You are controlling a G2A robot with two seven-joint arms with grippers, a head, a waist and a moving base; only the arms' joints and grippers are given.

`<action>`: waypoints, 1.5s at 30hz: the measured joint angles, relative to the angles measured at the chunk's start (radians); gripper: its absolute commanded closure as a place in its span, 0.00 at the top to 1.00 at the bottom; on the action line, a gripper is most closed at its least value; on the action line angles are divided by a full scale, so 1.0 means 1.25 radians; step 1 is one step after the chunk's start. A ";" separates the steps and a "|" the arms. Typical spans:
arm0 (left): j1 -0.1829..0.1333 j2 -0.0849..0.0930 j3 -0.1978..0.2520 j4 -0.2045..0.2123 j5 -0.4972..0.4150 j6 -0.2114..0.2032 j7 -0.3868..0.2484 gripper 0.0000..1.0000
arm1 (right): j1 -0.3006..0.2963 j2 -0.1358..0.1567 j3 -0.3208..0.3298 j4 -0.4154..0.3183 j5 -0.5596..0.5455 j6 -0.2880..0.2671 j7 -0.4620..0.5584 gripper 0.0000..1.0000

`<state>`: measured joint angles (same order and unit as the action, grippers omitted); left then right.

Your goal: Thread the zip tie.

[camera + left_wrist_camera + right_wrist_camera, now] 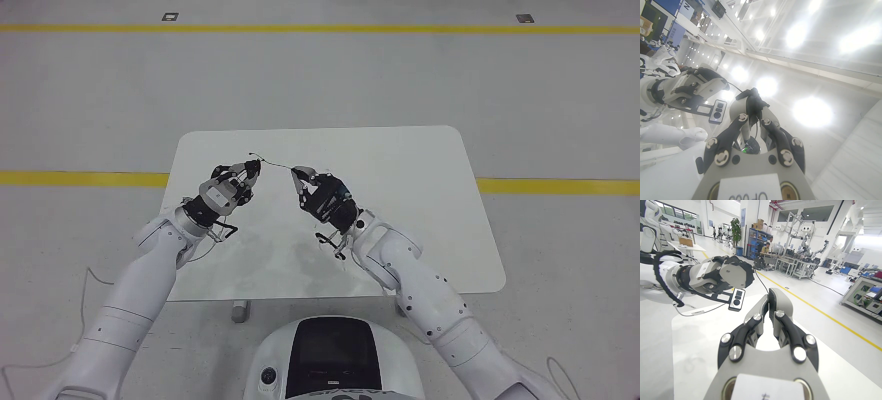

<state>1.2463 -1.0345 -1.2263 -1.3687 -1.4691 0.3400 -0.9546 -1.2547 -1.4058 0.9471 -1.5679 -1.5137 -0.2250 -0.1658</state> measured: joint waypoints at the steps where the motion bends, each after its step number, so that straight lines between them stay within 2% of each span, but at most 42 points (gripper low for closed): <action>1: 0.000 0.000 0.000 0.000 0.000 0.000 0.000 0.00 | -0.002 0.001 0.002 -0.001 0.000 0.000 0.001 0.00; 25: 0.000 0.000 0.000 0.000 0.000 0.000 0.000 0.00 | -0.038 0.010 0.027 -0.029 -0.016 -0.003 0.022 0.00; 45: 0.000 0.000 0.000 0.000 0.000 0.000 0.000 0.00 | -0.049 0.019 0.018 -0.038 -0.045 -0.007 0.048 0.00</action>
<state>1.2463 -1.0345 -1.2263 -1.3687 -1.4691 0.3400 -0.9546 -1.3164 -1.3819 0.9696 -1.6148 -1.5704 -0.2335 -0.1059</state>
